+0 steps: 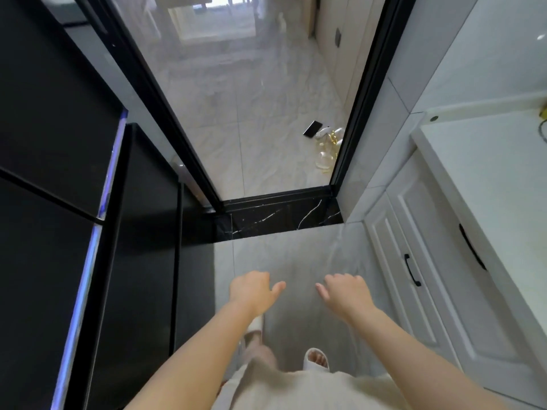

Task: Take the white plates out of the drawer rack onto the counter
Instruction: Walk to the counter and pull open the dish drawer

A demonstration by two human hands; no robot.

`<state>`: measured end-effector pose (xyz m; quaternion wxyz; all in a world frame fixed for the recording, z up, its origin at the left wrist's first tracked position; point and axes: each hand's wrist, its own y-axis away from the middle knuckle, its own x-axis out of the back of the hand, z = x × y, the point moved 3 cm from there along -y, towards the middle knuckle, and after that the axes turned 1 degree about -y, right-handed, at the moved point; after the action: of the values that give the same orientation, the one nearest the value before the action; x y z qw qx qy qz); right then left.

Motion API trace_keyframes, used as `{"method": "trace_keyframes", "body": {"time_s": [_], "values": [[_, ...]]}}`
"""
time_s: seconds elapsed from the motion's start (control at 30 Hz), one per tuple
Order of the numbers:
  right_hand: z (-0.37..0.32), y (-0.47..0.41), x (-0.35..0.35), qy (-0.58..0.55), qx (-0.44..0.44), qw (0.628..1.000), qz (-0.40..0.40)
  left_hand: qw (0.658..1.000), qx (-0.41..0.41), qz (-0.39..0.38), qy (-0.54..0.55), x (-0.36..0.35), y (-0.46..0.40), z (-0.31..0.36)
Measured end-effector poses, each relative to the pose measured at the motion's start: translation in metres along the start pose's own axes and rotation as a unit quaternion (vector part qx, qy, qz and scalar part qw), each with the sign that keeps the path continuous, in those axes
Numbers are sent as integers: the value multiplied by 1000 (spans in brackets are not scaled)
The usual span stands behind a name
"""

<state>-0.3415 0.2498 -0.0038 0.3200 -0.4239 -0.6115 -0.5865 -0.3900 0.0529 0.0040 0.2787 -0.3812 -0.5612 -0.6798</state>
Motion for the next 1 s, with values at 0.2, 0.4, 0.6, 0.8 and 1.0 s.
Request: {"method": "trace_keyframes", "body": {"time_s": [0.2, 0.4, 0.6, 0.8, 1.0], "values": [[-31, -50, 21, -31, -60, 998, 0, 998, -47, -9, -49, 41, -50, -39], [-61, -91, 47, -49, -119, 992, 17, 988, -107, 8, -115, 91, -108, -68], [-62, -102, 68, -92, -176, 980, 31, 973, -174, 3, -149, 114, -143, -56], [-28, -92, 71, -122, -245, 961, 29, 953, -253, -2, -166, 127, -164, -4], [20, -72, 61, -142, -315, 938, 17, 925, -318, 6, -206, 132, -177, 62]]}}
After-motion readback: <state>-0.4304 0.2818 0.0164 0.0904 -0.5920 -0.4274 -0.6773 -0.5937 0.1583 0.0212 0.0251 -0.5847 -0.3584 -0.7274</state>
